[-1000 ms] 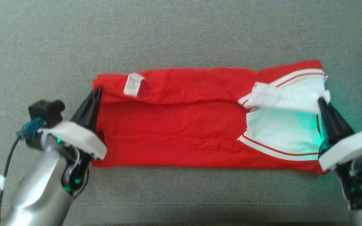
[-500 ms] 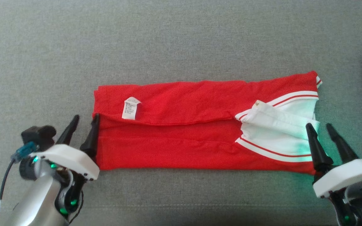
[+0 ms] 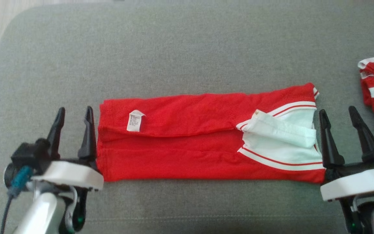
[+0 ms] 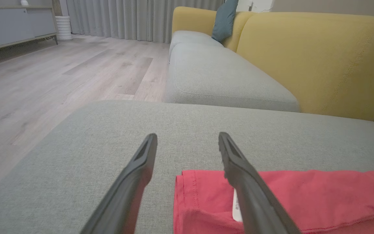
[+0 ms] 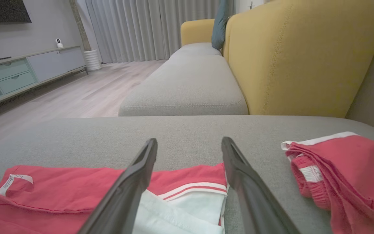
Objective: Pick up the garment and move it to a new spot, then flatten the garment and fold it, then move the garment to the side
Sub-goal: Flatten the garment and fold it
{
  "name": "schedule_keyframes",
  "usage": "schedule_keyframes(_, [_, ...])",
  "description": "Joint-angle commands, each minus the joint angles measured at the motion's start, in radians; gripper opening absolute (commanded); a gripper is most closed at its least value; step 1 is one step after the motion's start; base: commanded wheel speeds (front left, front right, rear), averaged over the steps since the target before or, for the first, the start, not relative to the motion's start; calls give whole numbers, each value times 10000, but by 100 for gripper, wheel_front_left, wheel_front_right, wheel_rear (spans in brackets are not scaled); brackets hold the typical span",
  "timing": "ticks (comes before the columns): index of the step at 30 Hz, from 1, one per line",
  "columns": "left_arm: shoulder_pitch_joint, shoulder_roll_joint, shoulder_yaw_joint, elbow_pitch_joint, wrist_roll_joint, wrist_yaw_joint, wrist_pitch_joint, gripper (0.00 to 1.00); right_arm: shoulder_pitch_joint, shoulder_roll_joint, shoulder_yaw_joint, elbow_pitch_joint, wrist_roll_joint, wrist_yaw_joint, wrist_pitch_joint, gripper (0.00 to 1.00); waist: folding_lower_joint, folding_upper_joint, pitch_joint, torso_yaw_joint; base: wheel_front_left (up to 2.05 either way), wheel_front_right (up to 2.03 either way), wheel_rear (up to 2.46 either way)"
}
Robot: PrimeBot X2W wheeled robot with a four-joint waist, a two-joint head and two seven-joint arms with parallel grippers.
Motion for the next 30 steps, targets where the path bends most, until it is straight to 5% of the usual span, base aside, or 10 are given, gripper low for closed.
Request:
schedule_keyframes(1, [3,194,481,-503,185,101,-84,100,-282,-10,260,-425,-112,37,-11,100,1,0,-194,-31,0,0,0])
schedule_keyframes(19, [455,281,189,-1050,564,337,-21,100,13,224,163,-246,-30,37,348,100,1,0,-326,-48,0,0,0])
schedule_keyframes(30, [-268,85,-12,-1081,620,59,-30,100,-690,-344,-407,1479,198,37,1083,100,1,0,856,301,0,0,0])
